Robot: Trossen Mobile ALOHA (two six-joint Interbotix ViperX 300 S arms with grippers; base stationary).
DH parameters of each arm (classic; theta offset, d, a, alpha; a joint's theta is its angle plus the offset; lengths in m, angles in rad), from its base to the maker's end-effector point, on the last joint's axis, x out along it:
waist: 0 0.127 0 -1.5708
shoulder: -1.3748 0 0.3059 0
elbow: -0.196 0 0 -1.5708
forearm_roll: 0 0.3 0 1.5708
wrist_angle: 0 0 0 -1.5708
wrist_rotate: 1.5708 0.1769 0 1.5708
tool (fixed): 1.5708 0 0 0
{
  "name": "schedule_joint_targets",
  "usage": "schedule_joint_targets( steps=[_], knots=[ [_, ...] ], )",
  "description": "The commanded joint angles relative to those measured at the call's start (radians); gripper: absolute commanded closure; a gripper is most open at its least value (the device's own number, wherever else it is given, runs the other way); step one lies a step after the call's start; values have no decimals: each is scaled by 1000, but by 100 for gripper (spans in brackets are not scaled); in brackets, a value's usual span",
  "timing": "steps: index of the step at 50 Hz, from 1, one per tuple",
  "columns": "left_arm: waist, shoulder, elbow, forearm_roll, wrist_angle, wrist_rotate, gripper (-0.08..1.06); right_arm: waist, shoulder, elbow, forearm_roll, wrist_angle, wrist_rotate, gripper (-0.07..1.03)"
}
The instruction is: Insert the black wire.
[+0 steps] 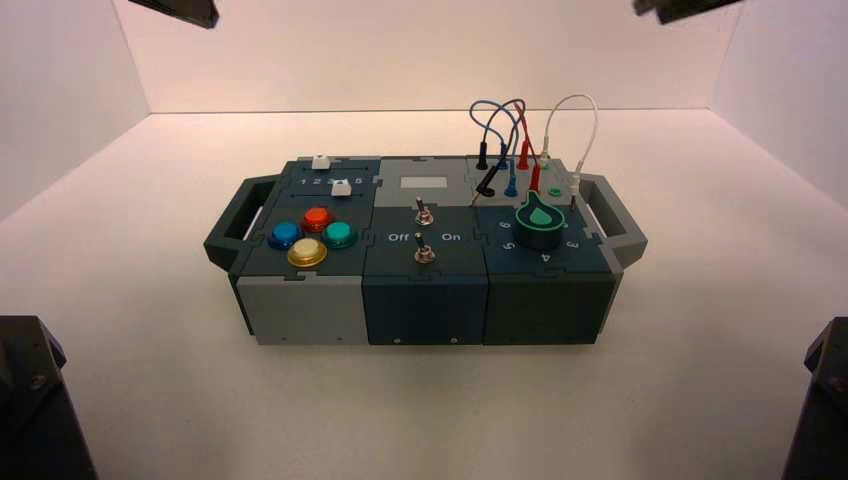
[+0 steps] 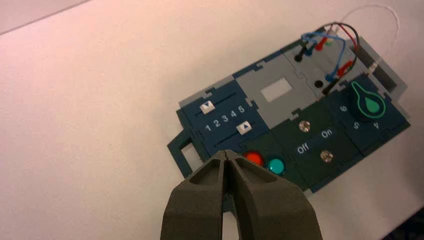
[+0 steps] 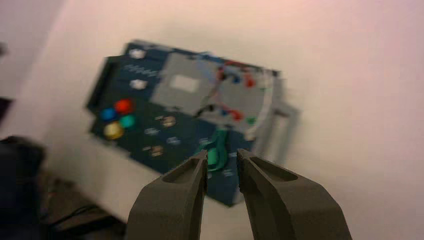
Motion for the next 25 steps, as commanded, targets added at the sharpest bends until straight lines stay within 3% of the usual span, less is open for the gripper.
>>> schedule_joint_targets(
  steps=[1, 9, 19, 25],
  knots=[
    [-32, 28, -37, -2, 0, 11, 101, 5, 23, -37, 61, 21, -2, 62],
    [-60, 69, -49, -2, -2, 12, 101, 25, 80, -26, 110, 38, -11, 48],
    [-94, 118, -67, -2, -5, 14, 101, 106, 172, -26, 161, 6, -11, 48],
    [-109, 147, -71, -2, -12, 15, 101, 118, 233, -31, 181, -18, -11, 48]
  ],
)
